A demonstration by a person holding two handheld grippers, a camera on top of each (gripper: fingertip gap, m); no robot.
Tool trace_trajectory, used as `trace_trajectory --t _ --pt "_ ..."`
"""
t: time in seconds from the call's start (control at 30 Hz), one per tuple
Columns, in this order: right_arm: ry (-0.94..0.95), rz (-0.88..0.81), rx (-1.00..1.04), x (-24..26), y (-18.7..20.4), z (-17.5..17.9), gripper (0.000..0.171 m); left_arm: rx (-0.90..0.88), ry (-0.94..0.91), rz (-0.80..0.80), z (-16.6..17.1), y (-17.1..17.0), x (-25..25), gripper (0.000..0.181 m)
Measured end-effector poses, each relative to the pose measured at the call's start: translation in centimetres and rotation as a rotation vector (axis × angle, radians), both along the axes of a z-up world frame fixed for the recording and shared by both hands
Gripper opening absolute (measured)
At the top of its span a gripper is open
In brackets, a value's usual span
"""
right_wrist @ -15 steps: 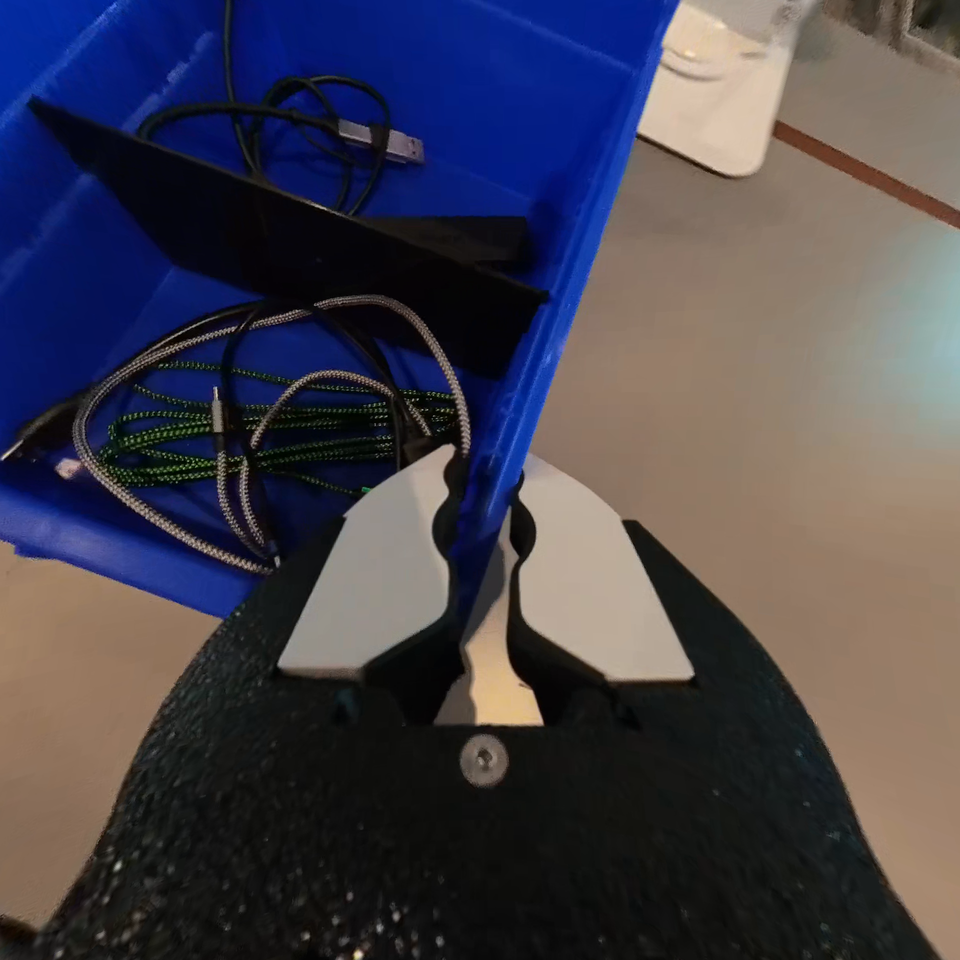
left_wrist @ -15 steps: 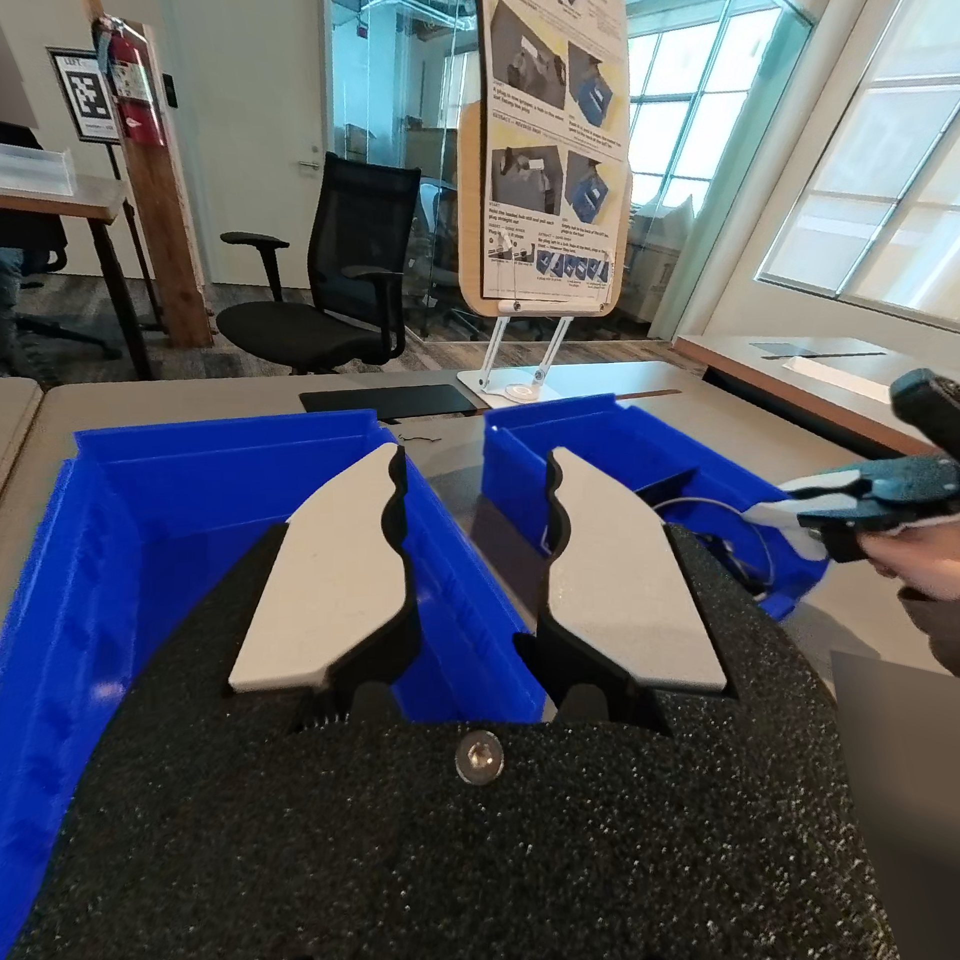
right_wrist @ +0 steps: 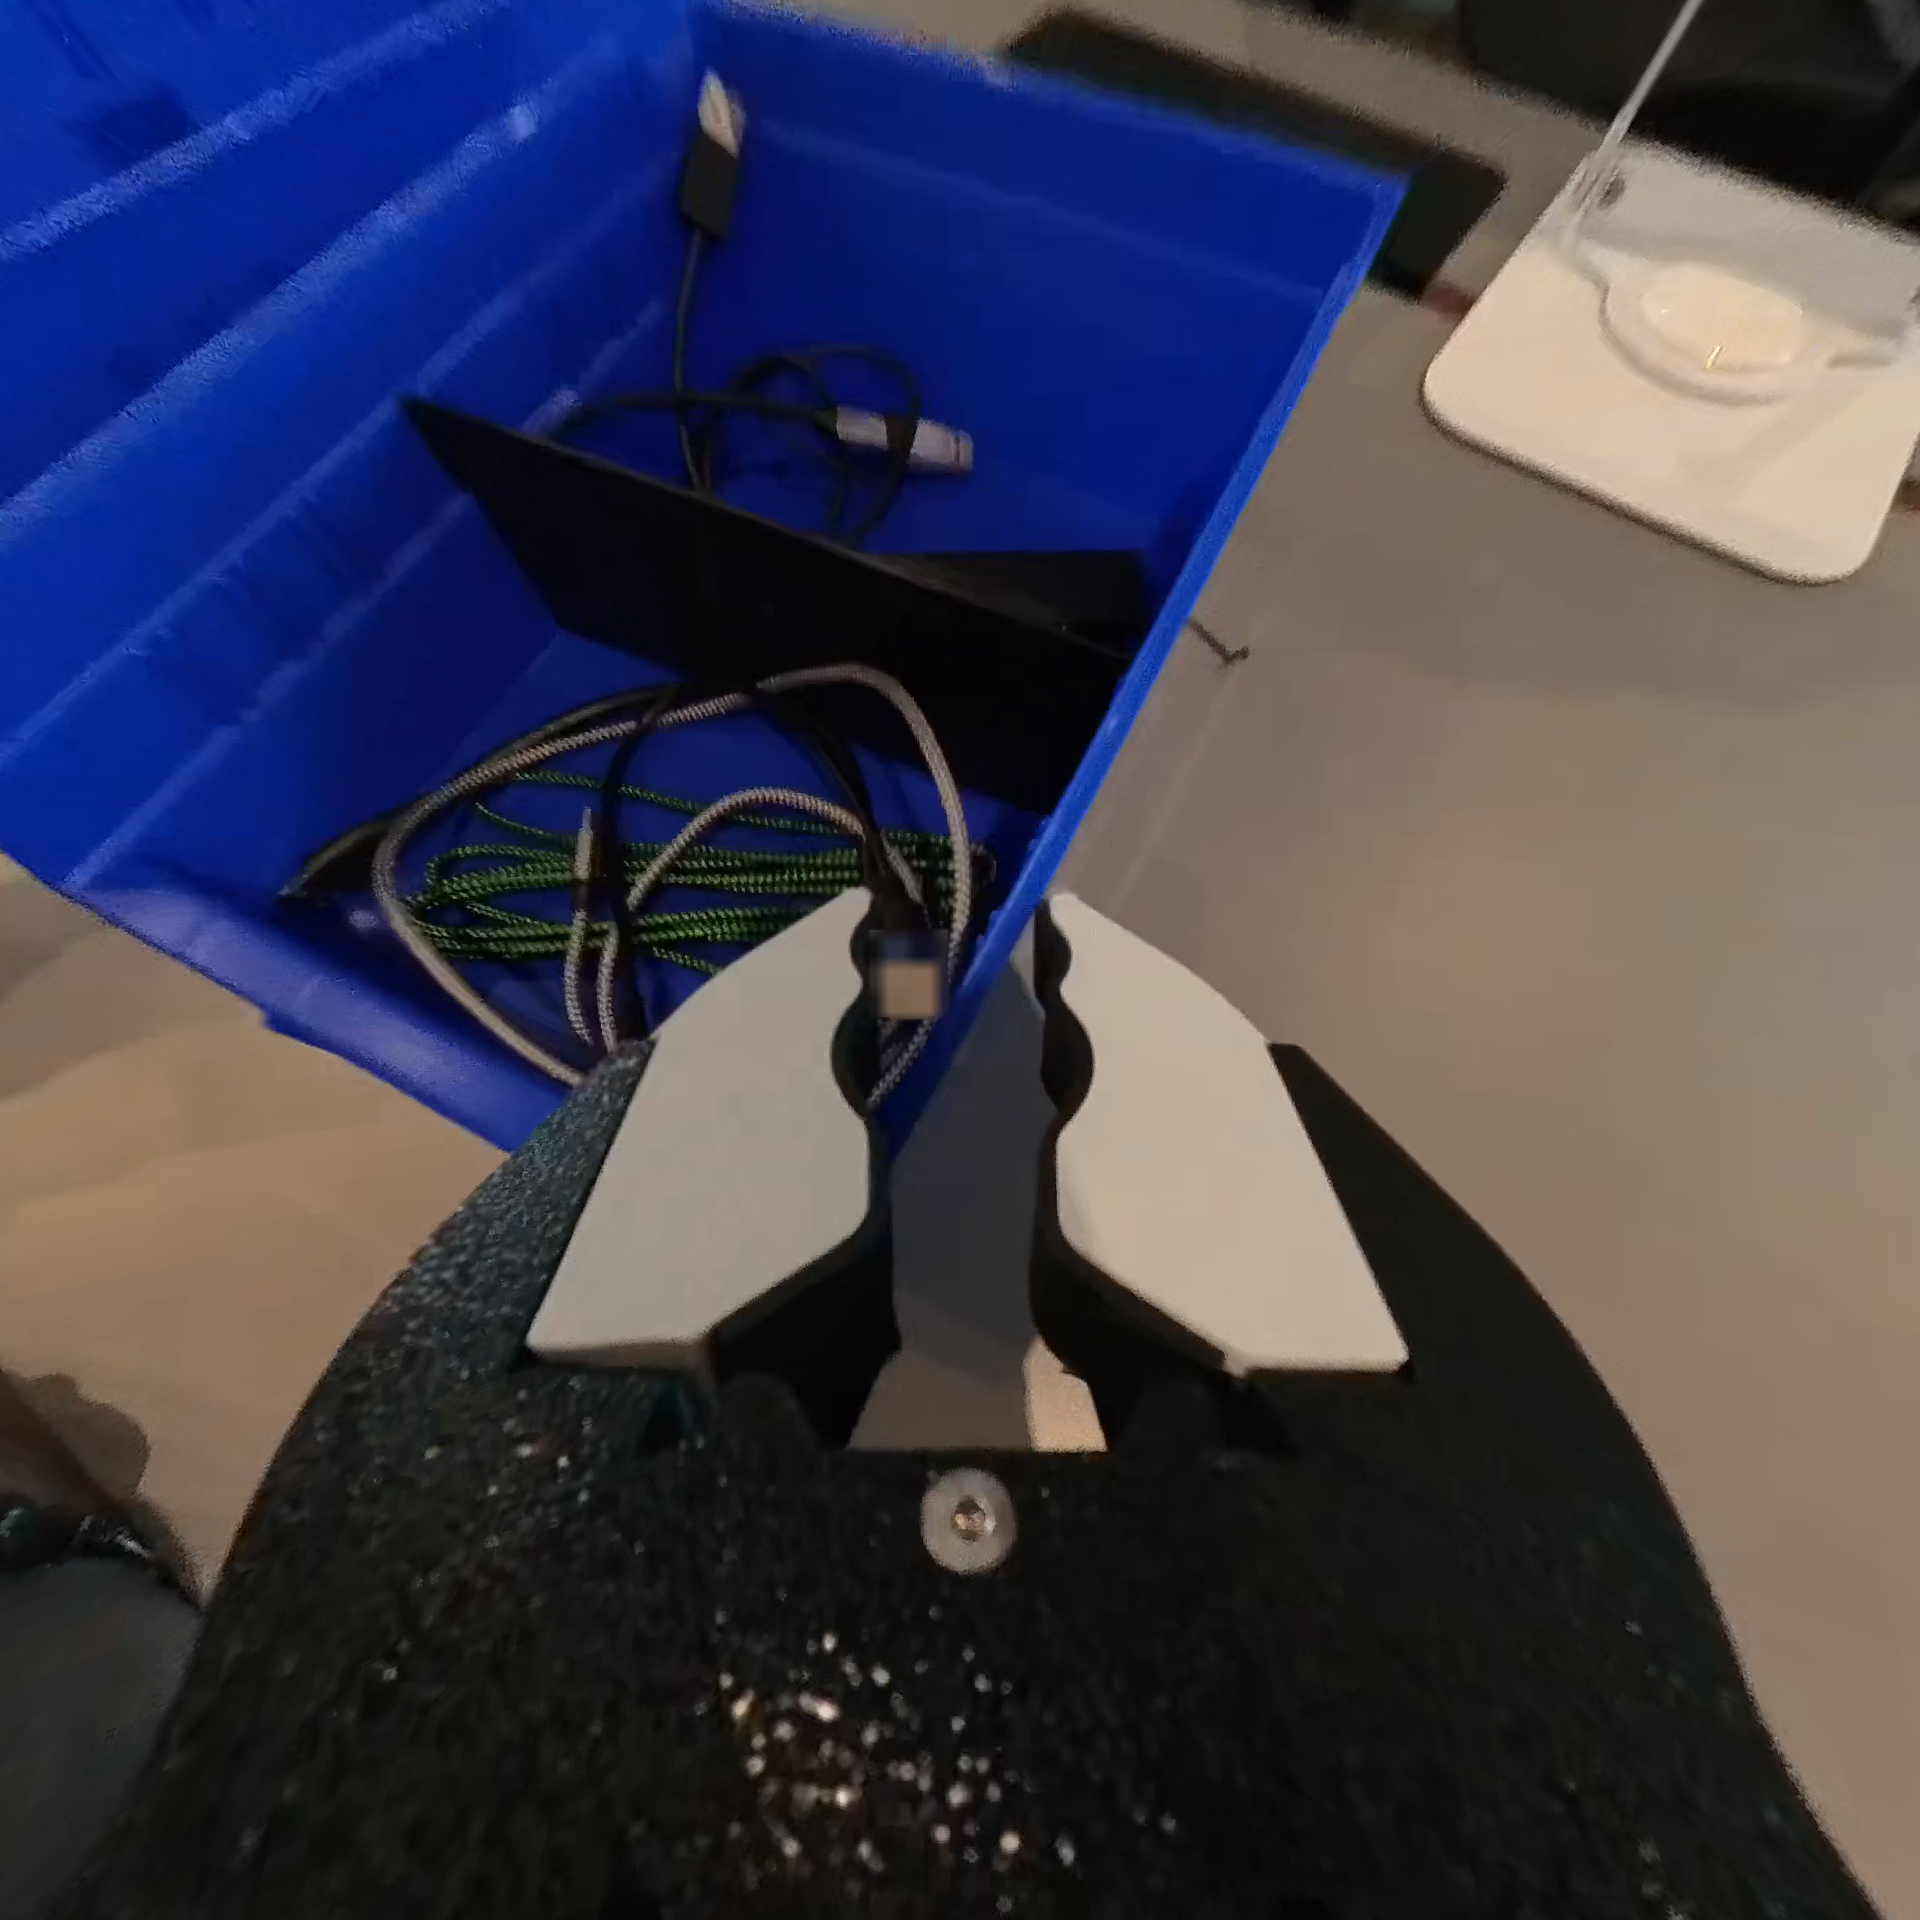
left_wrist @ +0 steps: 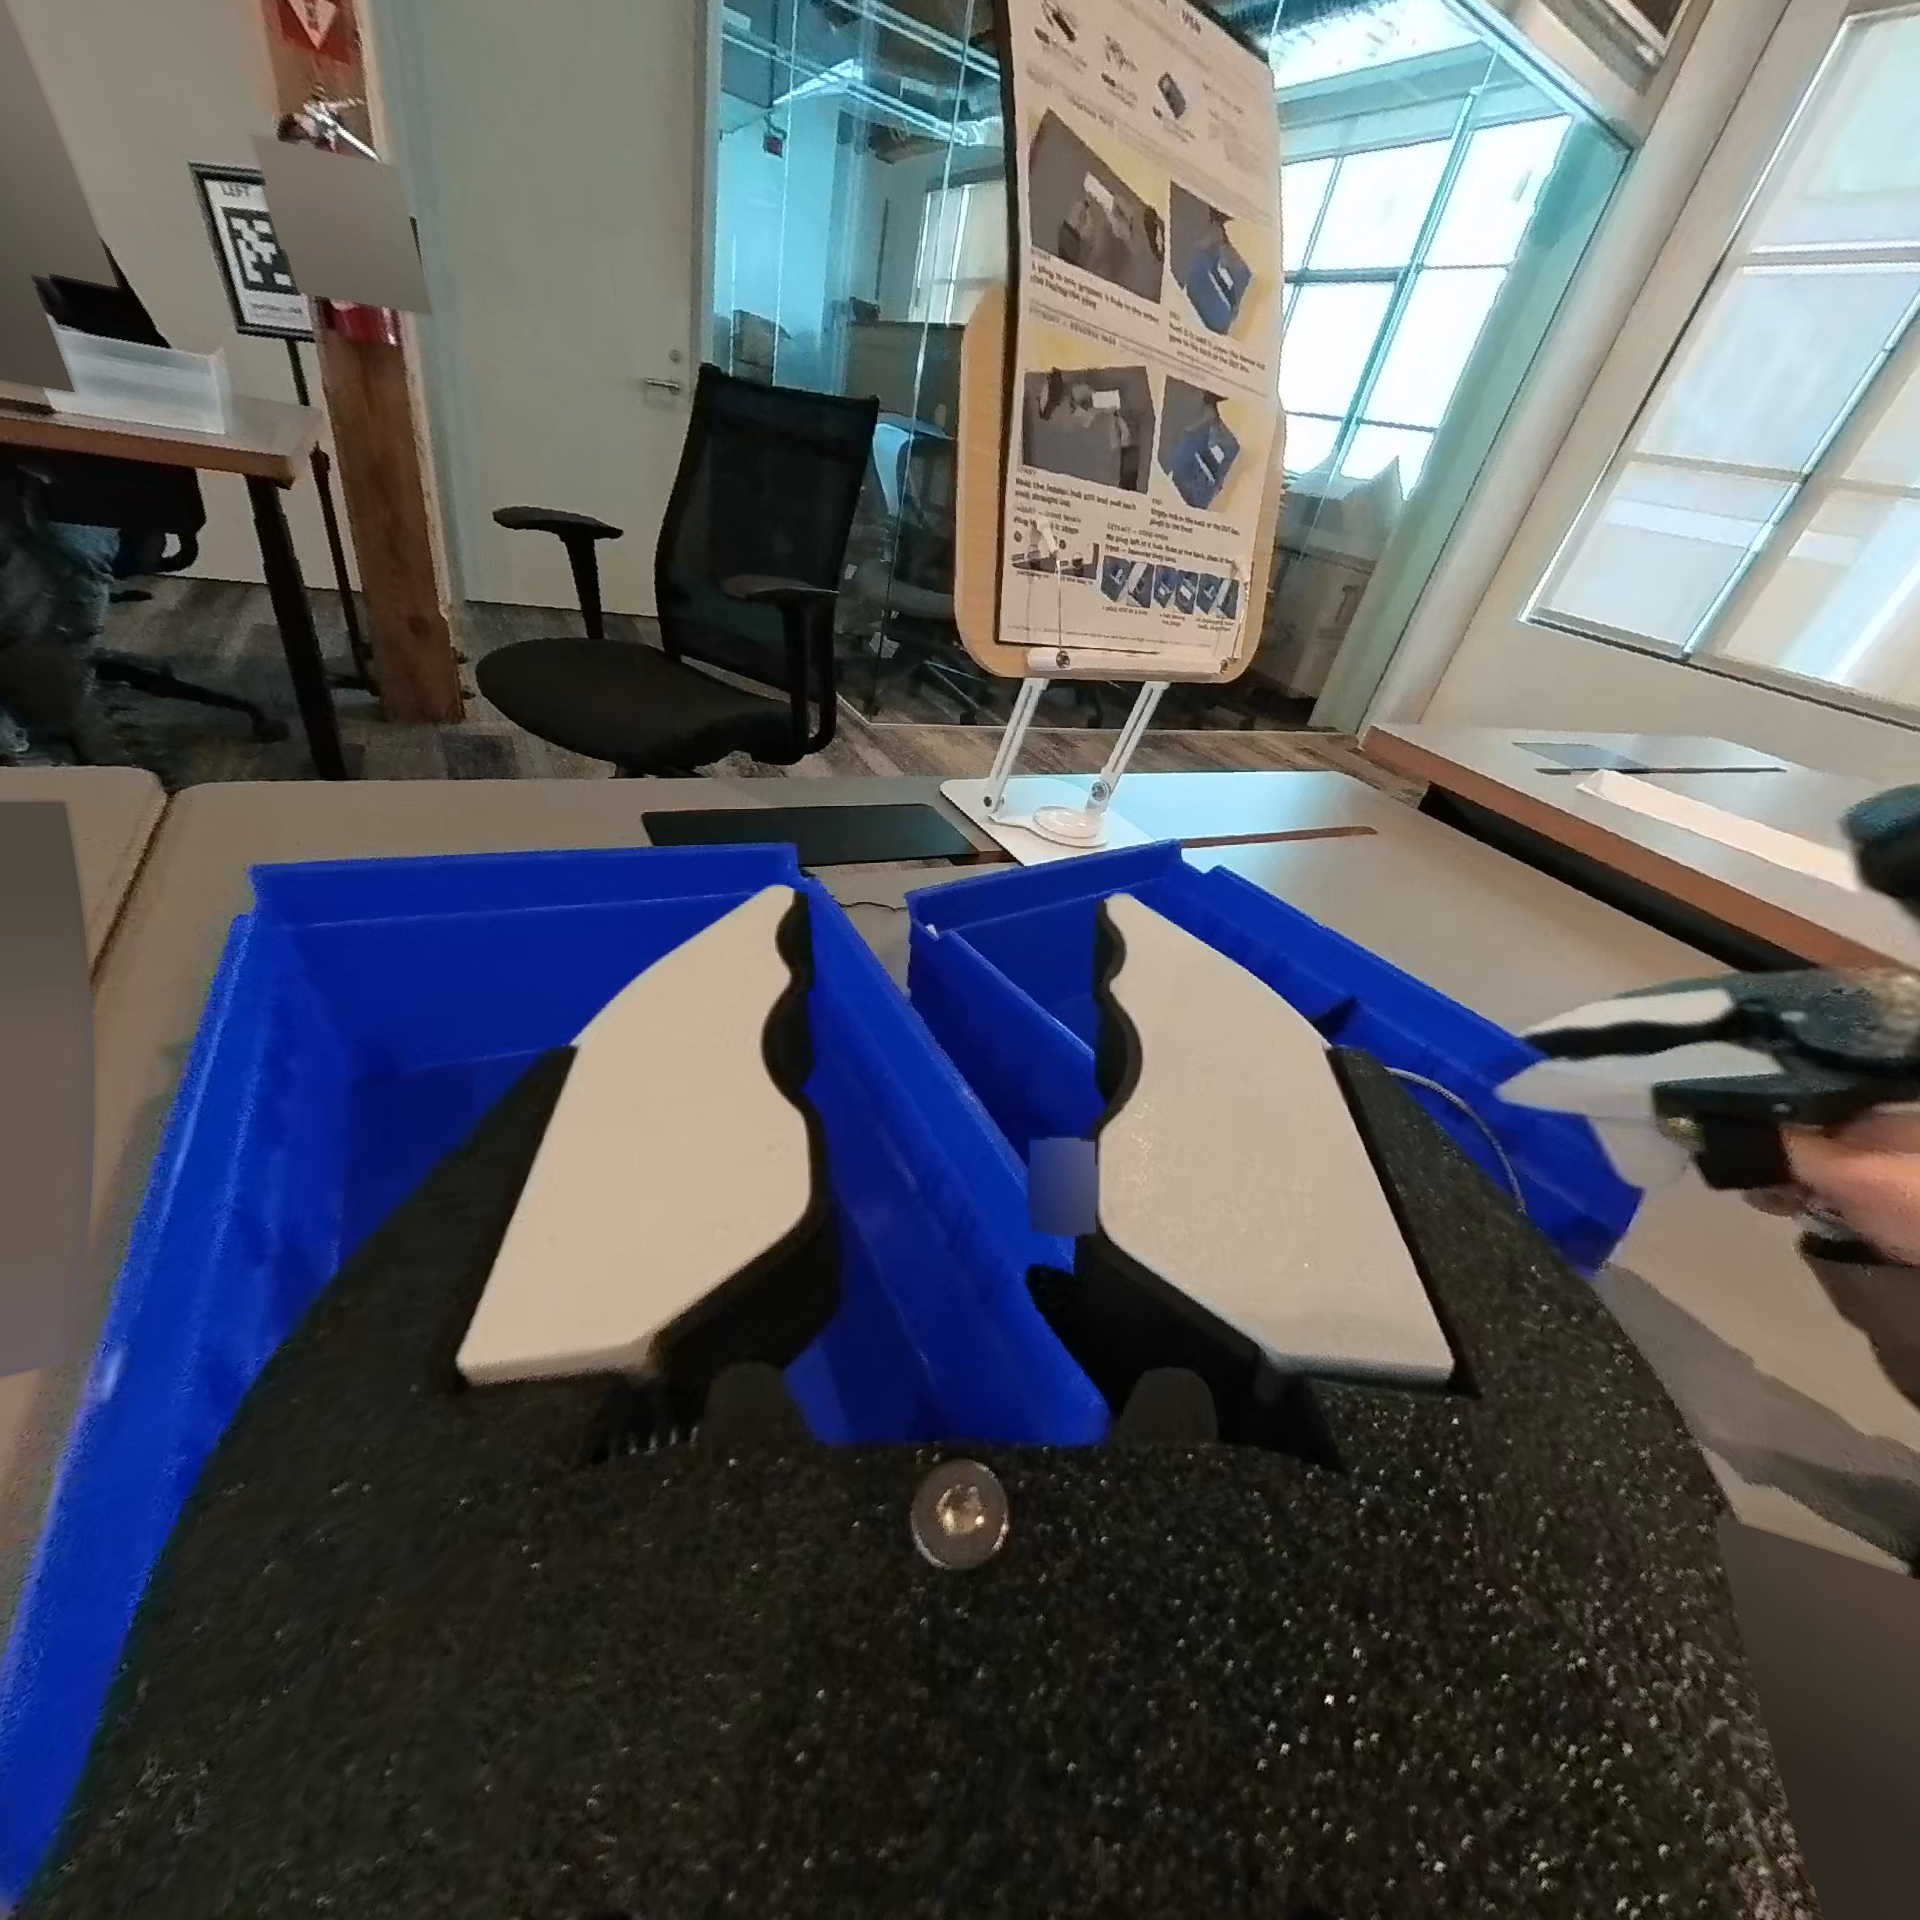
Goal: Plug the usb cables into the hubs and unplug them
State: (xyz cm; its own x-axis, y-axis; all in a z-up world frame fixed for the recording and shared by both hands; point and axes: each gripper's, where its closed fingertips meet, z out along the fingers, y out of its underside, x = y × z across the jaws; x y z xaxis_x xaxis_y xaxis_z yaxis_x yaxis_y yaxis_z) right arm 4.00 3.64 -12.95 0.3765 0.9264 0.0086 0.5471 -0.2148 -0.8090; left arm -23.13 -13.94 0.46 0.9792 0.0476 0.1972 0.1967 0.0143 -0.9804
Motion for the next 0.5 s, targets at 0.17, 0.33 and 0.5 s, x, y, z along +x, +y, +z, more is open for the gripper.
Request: trace_trajectory --t 0.17,0.33,0.5 --pt "0.196 0.092 0.166 0.9 -0.2 5.5 0.026 0.02 -0.013 0.033 0.3 -0.9 -1.0 0.052" --pt "0.278 0.206 0.451 0.2 -2.4 8.4 0.027 -0.004 -0.03 0.061 -0.3 -1.3 -1.9 0.052" --pt "0.217 0.372 0.607 -3.6 -5.3 7.3 0.03 0.003 -0.016 0.087 0.0 -1.8 -2.2 0.052"
